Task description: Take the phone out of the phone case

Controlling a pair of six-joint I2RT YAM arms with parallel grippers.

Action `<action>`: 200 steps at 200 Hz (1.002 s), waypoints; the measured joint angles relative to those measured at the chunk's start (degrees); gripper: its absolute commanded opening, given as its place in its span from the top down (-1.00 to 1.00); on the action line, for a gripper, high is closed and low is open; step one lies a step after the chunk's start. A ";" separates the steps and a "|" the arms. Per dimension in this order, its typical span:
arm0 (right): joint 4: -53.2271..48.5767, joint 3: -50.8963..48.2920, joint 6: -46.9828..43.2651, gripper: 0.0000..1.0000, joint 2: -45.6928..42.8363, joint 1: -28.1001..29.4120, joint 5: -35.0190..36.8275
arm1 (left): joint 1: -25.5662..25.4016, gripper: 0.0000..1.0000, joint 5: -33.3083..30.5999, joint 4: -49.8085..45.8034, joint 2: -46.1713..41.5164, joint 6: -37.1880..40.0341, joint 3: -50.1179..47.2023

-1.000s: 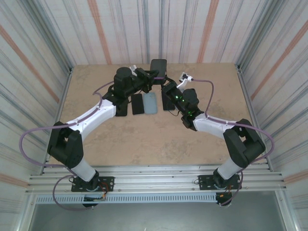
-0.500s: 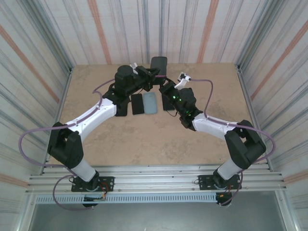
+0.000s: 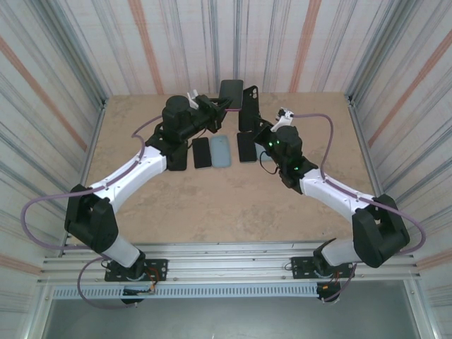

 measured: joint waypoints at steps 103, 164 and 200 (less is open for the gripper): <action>-22.58 -0.96 -7.67 1.00 -9.94 -20.96 -15.26 | -7.04 0.94 -2.82 1.84 16.59 6.14 2.91; -32.11 -0.76 -13.79 1.00 -10.88 -35.08 -26.03 | -13.77 1.00 -7.61 4.31 32.76 8.68 12.87; -34.58 1.46 -16.63 1.00 -9.09 -39.50 -31.15 | -16.06 1.00 -9.14 4.76 42.05 10.27 22.67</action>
